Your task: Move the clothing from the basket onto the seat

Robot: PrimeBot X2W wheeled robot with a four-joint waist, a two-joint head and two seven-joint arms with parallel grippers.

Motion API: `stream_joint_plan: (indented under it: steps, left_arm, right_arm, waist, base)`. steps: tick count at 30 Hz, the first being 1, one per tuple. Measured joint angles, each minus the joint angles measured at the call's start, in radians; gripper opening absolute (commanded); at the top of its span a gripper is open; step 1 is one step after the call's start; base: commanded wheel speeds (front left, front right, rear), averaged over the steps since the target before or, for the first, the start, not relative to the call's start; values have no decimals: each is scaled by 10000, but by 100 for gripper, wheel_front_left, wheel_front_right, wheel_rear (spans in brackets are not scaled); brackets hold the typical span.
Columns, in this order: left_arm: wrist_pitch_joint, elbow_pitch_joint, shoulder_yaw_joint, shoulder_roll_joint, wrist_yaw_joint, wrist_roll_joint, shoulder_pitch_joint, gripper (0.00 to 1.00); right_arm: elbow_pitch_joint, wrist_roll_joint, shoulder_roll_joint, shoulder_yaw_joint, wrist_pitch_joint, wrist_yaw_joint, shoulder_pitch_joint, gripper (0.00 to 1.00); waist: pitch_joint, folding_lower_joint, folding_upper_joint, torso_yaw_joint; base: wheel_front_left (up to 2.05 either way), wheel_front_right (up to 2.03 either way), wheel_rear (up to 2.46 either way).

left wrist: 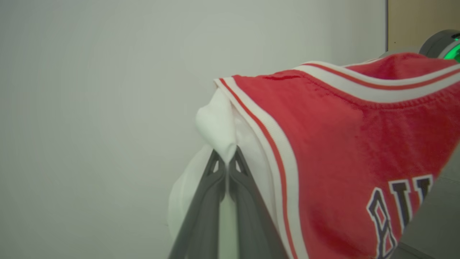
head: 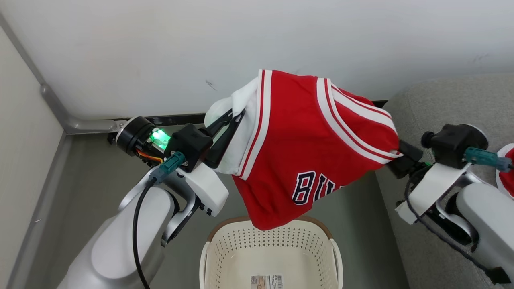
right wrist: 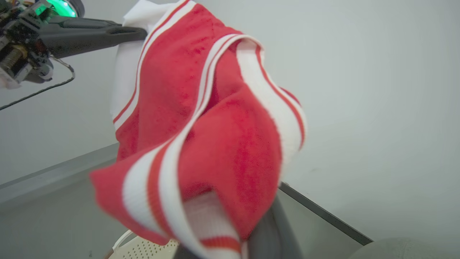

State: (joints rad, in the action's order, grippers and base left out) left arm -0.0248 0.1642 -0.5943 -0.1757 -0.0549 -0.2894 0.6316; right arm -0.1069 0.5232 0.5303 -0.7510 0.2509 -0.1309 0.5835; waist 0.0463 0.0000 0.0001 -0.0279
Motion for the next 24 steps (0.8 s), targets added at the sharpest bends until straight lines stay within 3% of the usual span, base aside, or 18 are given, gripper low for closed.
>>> stream_joint_plan:
  steps: [8, 9, 11, 12, 13, 19, 24]
  left_arm:
    - [-311, 42, 31, 309, -21, -830, -648, 0]
    - [-384, 36, 27, 376, -71, -936, -709, 7]
    - [-456, 6, 0, 502, -109, -1070, -801, 60]
    - [-514, -19, 2, 562, -146, -1149, -873, 96]
    - [-564, -27, -13, 598, -196, -1185, -931, 100]
    - [-698, -46, -94, 631, -284, -1519, -1304, 100]
    - [-926, -44, -102, 514, -286, -1655, -1598, 100]
  right_arm:
    - [111, 121, -4, 2522, 0, 0, -1041, 0]
    - [130, 119, -42, 2780, 0, 0, -1135, 0]
    - [188, 96, -161, 3250, 0, 0, -1312, 0]
    - [196, 58, -228, 3478, 0, 0, -1391, 0]
    - [226, -4, -290, 3699, 0, 0, -1486, 0]
    - [222, -86, -696, 5033, 0, 0, -1989, 0]
    - [290, -232, -790, 5568, 0, 0, -2459, 0]
  waist:
    - [55, 0, 0, -349]
    - [56, 0, 0, -387]
    - [54, 0, 0, -455]
    - [51, 0, 0, -486]
    - [48, 0, 0, -514]
    - [-11, 0, 0, -629]
    - [-81, 0, 0, -669]
  base:
    - [0, 0, 0]
    - [0, 0, 0]
    - [0, 0, 0]
    - [0, 0, 0]
    - [0, 0, 0]
    - [0, 0, 0]
    - [0, 0, 0]
